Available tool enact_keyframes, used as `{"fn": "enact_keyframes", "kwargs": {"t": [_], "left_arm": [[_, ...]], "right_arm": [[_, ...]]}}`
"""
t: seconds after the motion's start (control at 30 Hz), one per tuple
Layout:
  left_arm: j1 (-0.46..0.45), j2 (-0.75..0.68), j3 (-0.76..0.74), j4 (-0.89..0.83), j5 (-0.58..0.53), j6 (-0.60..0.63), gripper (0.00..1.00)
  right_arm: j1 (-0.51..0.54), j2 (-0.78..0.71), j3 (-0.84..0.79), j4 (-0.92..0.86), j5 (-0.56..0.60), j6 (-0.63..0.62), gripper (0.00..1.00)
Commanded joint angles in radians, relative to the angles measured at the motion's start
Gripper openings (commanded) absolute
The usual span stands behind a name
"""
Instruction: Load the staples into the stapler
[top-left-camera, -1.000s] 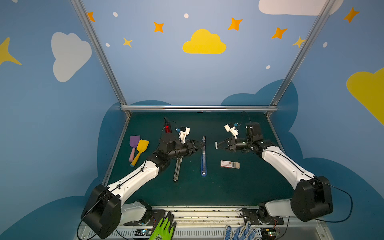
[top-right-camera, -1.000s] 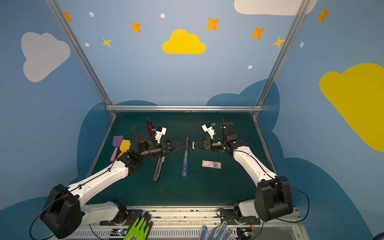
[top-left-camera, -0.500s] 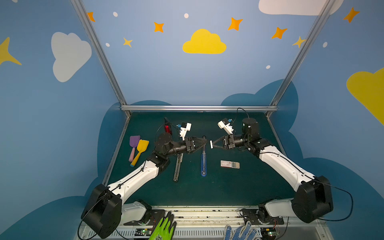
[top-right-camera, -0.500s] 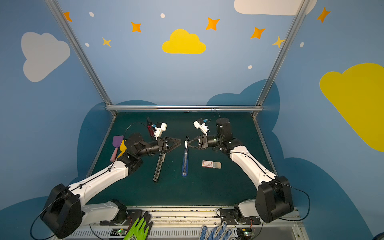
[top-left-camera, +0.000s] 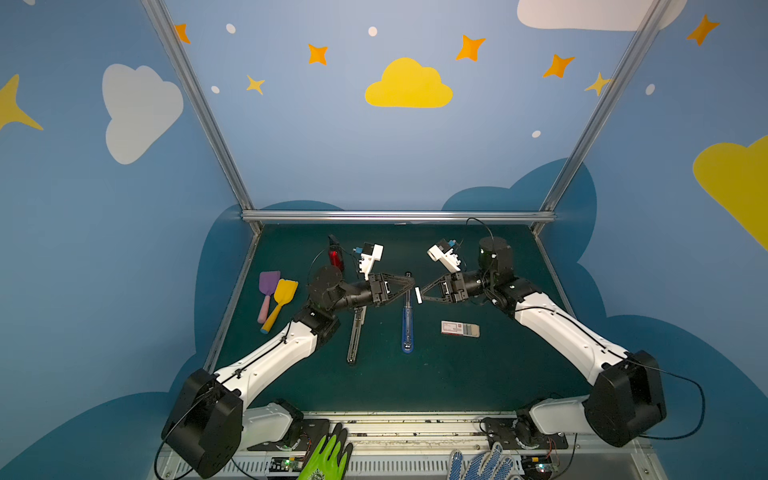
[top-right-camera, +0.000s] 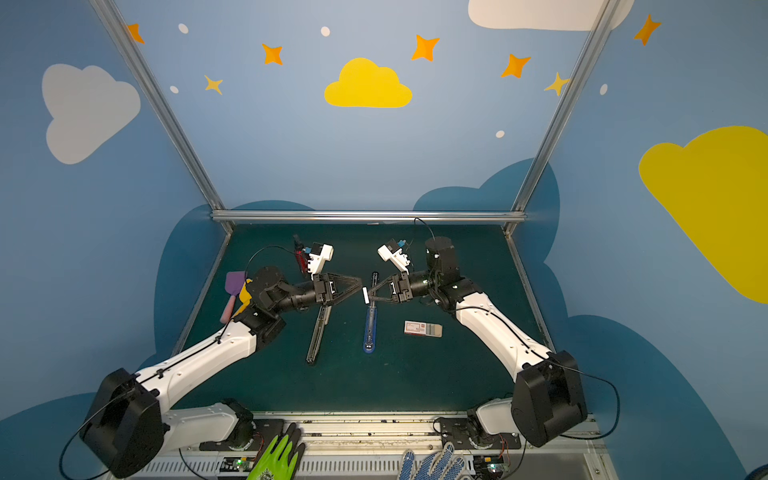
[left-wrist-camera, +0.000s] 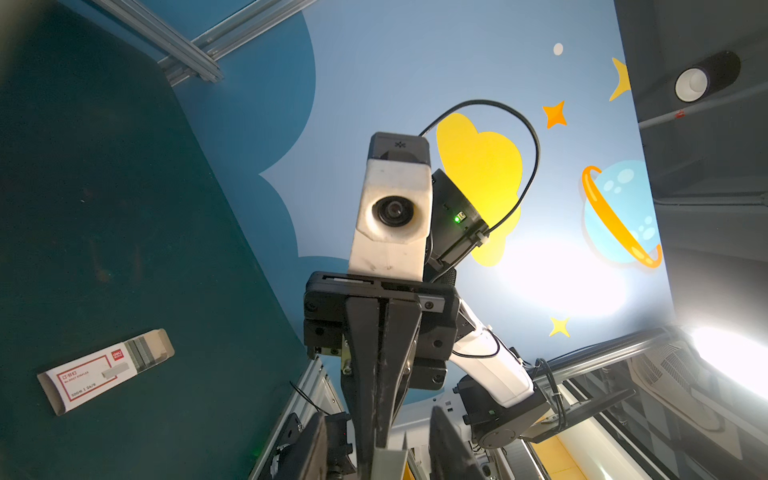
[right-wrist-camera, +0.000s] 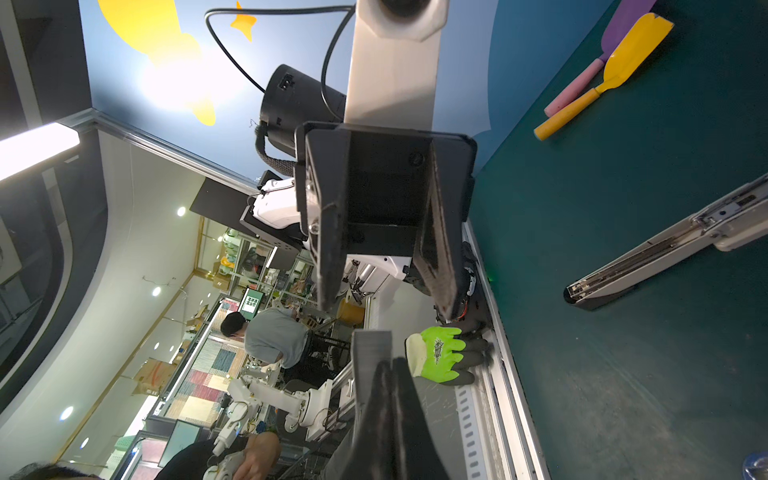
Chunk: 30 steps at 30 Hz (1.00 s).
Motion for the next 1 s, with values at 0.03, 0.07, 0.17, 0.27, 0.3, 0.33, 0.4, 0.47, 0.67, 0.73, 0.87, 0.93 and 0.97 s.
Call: {"fn": "enact_keyframes", "kwargs": {"t": [0.03,0.07,0.17,0.27,0.3,0.33,0.4,0.47,0.67,0.73,0.87,0.93,0.97], "left_arm": [[-0.006,0.005,0.014,0.039,0.018,0.005,0.34],[-0.008,0.003,0.013,0.040,0.016,0.005,0.34],[-0.008,-0.001,0.008,0.043,0.013,0.004,0.34],[-0.012,-0.003,0.005,0.045,0.014,0.004,0.34],[-0.015,-0.003,0.006,0.045,0.015,0.005,0.33],[-0.017,-0.003,0.005,0.043,0.016,0.007,0.32],[-0.019,-0.003,0.002,0.042,0.013,0.008,0.31],[-0.021,-0.001,0.002,0.037,0.012,0.013,0.31],[-0.025,-0.009,0.002,0.027,0.008,0.022,0.28],[-0.026,-0.009,0.003,0.024,0.009,0.023,0.25],[-0.026,-0.012,0.001,0.017,0.007,0.028,0.25],[-0.029,-0.014,0.000,0.013,0.005,0.031,0.23],[-0.029,-0.012,0.000,0.012,0.006,0.031,0.22]], "right_arm": [[0.005,0.011,0.026,0.035,-0.015,0.017,0.00],[0.005,0.014,0.025,0.043,-0.016,0.024,0.00],[0.005,0.019,0.024,0.054,-0.016,0.034,0.00],[0.006,0.023,0.022,0.059,-0.015,0.039,0.00],[0.005,0.024,0.022,0.060,-0.015,0.038,0.00],[0.005,0.025,0.022,0.061,-0.015,0.041,0.00],[0.005,0.027,0.020,0.075,-0.018,0.053,0.00],[0.006,0.027,0.016,0.088,-0.019,0.063,0.00],[0.005,0.023,0.012,0.100,-0.019,0.075,0.00],[0.006,0.025,0.010,0.099,-0.019,0.075,0.00],[0.007,0.026,0.008,0.096,-0.019,0.077,0.00],[0.008,0.027,0.008,0.097,-0.018,0.080,0.00],[0.008,0.027,0.008,0.098,-0.018,0.082,0.00]]}}
